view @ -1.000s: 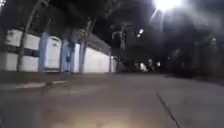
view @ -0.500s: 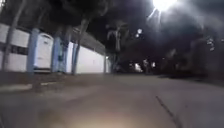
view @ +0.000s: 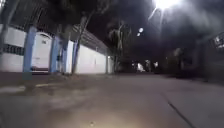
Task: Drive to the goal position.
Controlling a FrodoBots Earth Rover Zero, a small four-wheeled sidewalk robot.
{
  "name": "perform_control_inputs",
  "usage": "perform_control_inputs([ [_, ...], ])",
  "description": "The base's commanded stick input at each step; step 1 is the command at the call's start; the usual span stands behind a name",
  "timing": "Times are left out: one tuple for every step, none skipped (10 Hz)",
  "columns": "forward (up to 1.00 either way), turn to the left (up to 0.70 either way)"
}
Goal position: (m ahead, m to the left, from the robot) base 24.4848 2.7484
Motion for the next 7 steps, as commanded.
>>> perform_control_inputs([
  [0.70,-0.35],
  [0.70,-0.24],
  [0.70,-0.07],
  [0.70,0.00],
  [0.70,0.00],
  [0.70,-0.01],
  [0.70,-0.04],
])
